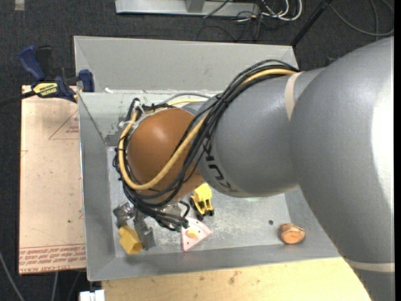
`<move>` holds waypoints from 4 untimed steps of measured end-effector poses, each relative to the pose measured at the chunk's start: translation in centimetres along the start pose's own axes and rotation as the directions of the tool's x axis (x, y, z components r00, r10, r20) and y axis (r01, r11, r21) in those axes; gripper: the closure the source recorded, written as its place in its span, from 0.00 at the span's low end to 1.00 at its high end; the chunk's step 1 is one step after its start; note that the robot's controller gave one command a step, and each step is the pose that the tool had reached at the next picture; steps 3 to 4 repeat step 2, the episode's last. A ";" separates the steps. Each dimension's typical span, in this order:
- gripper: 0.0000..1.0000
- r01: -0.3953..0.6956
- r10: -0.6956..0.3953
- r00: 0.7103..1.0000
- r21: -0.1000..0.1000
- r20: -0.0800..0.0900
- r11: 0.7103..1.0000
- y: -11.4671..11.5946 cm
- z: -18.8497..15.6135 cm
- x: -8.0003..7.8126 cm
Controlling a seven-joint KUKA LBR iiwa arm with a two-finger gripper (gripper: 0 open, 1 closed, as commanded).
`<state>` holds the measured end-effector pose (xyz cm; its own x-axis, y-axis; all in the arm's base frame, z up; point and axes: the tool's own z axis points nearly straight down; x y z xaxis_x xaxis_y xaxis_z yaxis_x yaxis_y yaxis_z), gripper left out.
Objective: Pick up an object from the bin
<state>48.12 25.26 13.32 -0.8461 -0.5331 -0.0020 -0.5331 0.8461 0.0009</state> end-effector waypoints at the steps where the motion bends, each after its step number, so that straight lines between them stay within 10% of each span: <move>1: 1.00 0.000 0.000 1.000 0.000 0.002 1.000 0.0 -1.3 0.0; 4: 1.00 -0.001 0.001 1.000 0.000 0.002 1.000 0.0 -2.3 -0.1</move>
Offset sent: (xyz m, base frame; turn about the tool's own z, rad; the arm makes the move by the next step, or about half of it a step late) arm -0.0001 0.0002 0.0004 0.0000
